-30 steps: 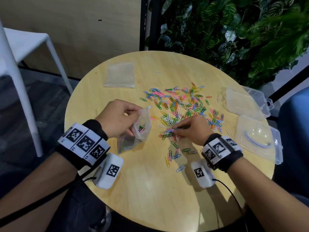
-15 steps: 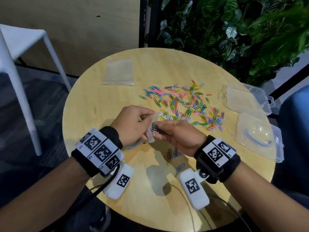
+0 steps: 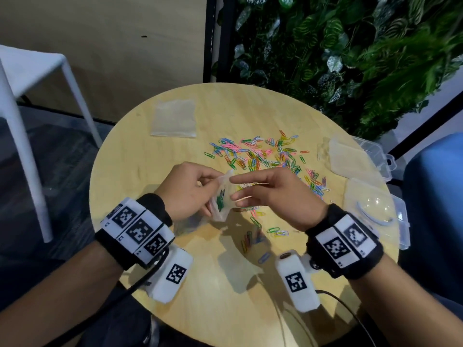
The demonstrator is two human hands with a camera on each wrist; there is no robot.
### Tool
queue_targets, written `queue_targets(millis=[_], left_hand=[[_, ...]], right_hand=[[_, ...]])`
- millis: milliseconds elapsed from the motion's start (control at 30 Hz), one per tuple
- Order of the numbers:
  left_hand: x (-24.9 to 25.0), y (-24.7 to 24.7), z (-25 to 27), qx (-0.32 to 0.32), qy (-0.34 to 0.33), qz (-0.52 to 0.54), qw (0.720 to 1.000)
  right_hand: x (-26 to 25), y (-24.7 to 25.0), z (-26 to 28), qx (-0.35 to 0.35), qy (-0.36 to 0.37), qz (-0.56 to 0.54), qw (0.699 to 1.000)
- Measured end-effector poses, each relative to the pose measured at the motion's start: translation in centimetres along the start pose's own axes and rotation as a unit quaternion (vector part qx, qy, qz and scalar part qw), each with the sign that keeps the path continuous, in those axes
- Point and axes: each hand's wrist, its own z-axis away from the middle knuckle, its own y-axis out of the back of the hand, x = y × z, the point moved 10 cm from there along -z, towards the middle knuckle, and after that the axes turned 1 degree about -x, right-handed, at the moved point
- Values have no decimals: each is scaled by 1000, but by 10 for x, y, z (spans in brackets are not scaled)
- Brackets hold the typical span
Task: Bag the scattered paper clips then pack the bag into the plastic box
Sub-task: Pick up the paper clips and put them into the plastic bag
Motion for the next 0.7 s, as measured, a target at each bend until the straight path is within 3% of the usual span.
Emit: queue_targets(millis=[100, 167, 267, 333, 400, 467, 500, 567, 633, 700], left_hand=[[2, 32, 3, 35, 1, 3, 999], [0, 56, 7, 61, -1, 12, 998], [-7, 86, 17, 100, -1, 44, 994], [-14, 98, 22, 114, 2, 55, 992], [-20, 106, 26, 119, -1, 47, 992], [-25, 115, 30, 131, -5, 39, 991], [-27, 120, 32, 139, -6, 38, 990], [-31, 128, 35, 152, -8, 40, 988], [-32, 133, 35, 156, -10, 42, 987], [-32, 134, 35, 154, -12, 44, 987]], right_hand=[[1, 19, -7, 12, 13, 27, 999], [8, 26, -24, 40, 23, 200, 979], [9, -1, -51, 14, 71, 446, 892], [8, -37, -68, -30, 125, 502, 855], [12, -78, -82, -83, 169, 577, 795], [26, -104, -93, -118, 152, 653, 733], [34, -105, -98, -126, 115, 672, 720], [49, -99, -104, -134, 60, 671, 726], [57, -94, -100, -151, 44, 665, 730], [63, -91, -89, -170, 52, 685, 707]])
